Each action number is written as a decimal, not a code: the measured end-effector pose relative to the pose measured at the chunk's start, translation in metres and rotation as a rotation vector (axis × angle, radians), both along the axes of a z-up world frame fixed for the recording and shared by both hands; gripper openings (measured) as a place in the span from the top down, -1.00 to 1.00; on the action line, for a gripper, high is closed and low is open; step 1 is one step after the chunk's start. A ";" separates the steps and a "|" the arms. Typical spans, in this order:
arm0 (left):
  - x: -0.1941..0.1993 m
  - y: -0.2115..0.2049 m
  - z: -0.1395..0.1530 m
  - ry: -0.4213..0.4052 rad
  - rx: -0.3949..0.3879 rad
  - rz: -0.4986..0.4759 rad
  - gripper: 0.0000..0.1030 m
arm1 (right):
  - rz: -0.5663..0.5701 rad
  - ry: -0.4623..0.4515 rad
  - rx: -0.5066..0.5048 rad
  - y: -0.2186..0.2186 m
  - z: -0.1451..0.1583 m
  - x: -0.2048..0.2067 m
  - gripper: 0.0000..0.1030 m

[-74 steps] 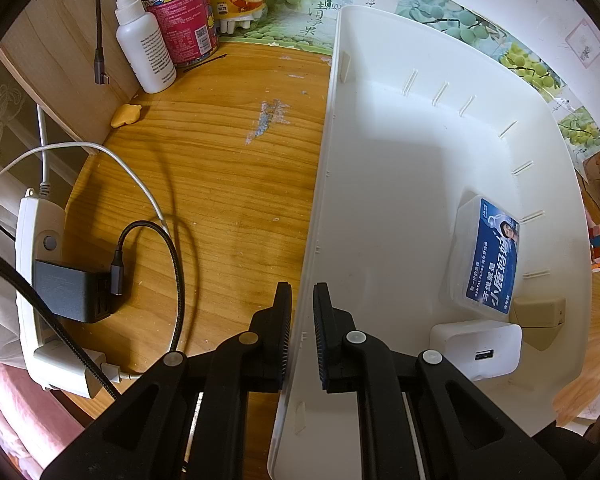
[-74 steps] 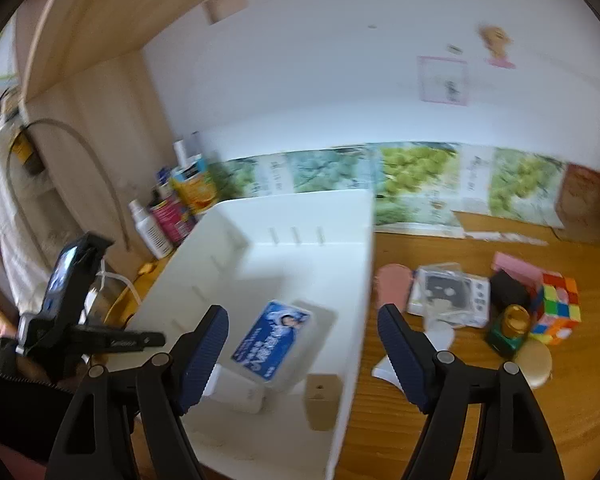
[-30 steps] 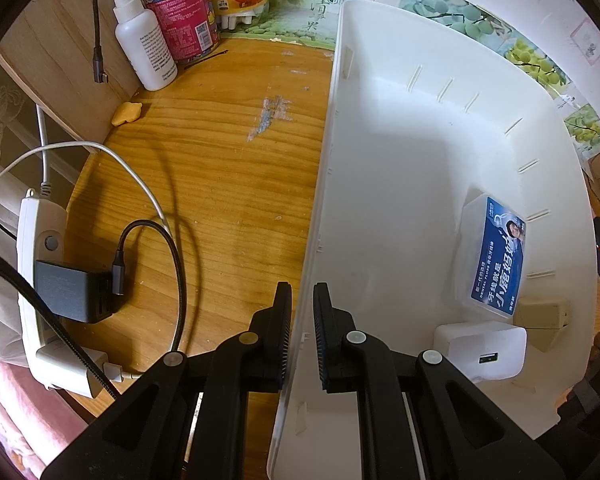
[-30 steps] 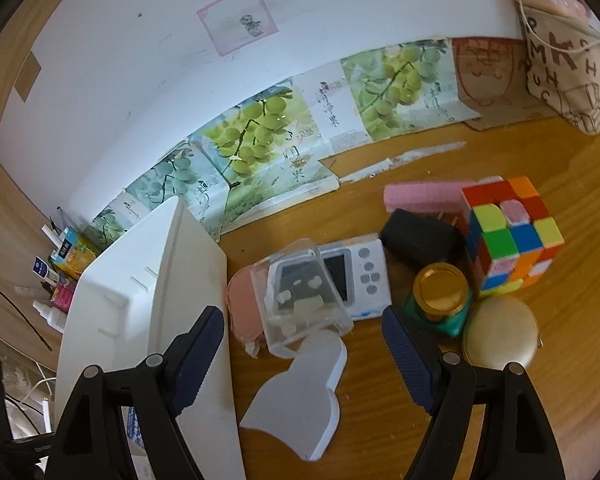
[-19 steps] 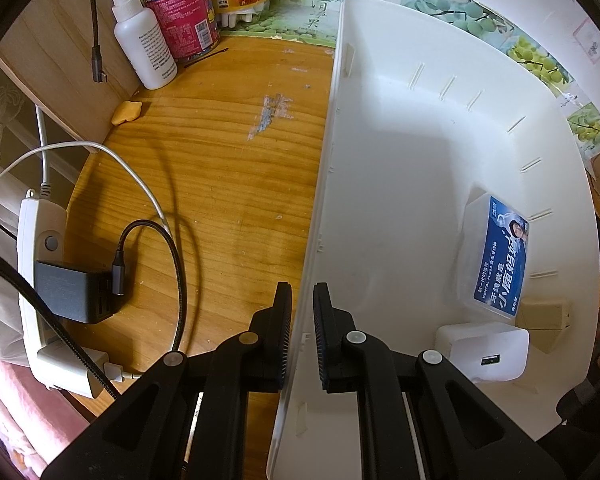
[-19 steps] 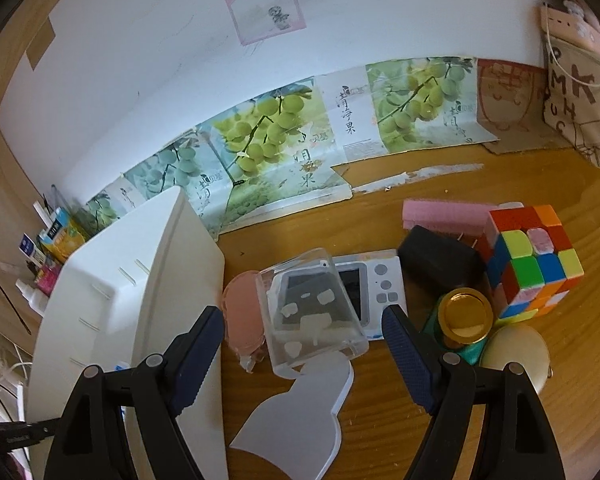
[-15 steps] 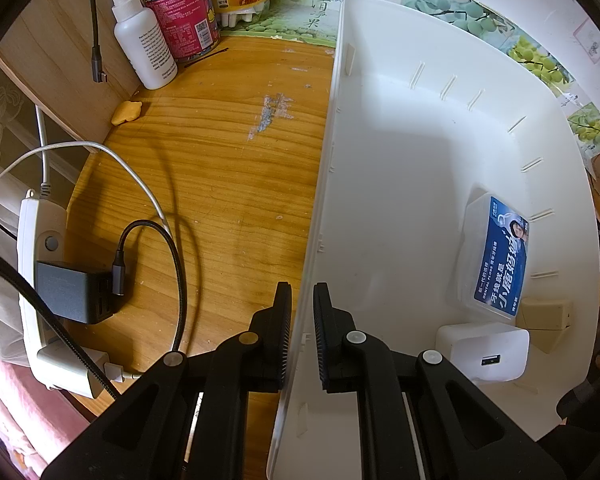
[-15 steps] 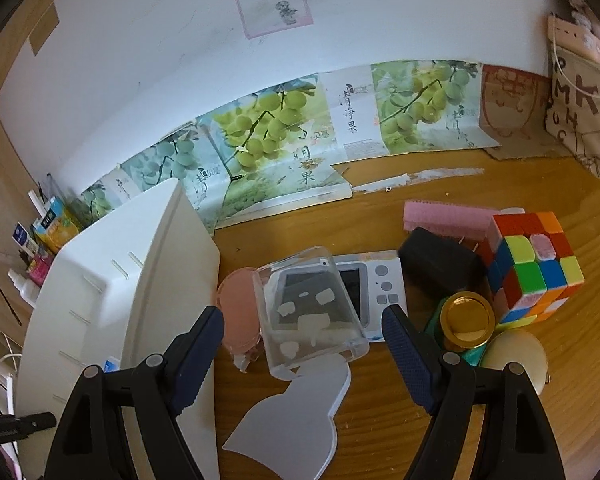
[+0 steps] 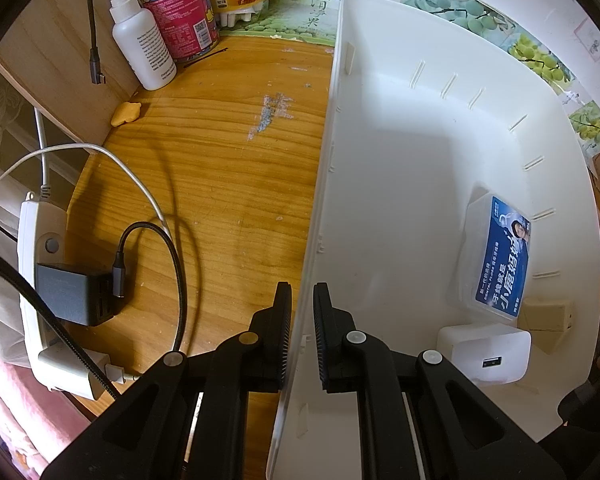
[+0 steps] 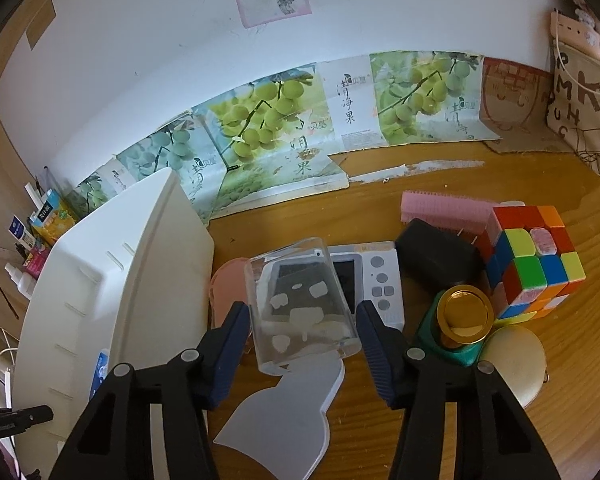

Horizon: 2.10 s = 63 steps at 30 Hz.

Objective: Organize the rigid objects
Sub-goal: 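Grasp the clear plastic case with the right gripper, then carry the clear case into the tray and open the right gripper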

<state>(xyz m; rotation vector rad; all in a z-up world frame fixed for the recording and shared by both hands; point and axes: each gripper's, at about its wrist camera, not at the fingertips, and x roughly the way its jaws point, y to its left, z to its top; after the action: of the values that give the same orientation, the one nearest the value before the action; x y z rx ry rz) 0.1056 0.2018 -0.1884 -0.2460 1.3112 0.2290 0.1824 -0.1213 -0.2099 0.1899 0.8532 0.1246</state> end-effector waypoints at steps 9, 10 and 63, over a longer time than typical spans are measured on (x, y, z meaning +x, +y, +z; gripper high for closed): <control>-0.001 -0.002 0.002 -0.010 0.004 -0.011 0.77 | -0.012 -0.027 0.025 -0.008 0.016 -0.014 -0.05; -0.002 -0.002 0.002 -0.009 0.005 -0.013 0.77 | -0.015 -0.032 0.028 -0.009 0.018 -0.015 -0.05; -0.005 -0.005 0.011 -0.035 0.012 -0.013 0.77 | 0.531 -0.202 0.055 0.083 0.097 -0.113 -0.44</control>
<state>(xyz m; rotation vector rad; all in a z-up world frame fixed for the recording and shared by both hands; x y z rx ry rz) 0.1002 0.1964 -0.1774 -0.2302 1.2764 0.2201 0.0692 -0.0379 -0.1131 -0.0028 0.6817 0.6546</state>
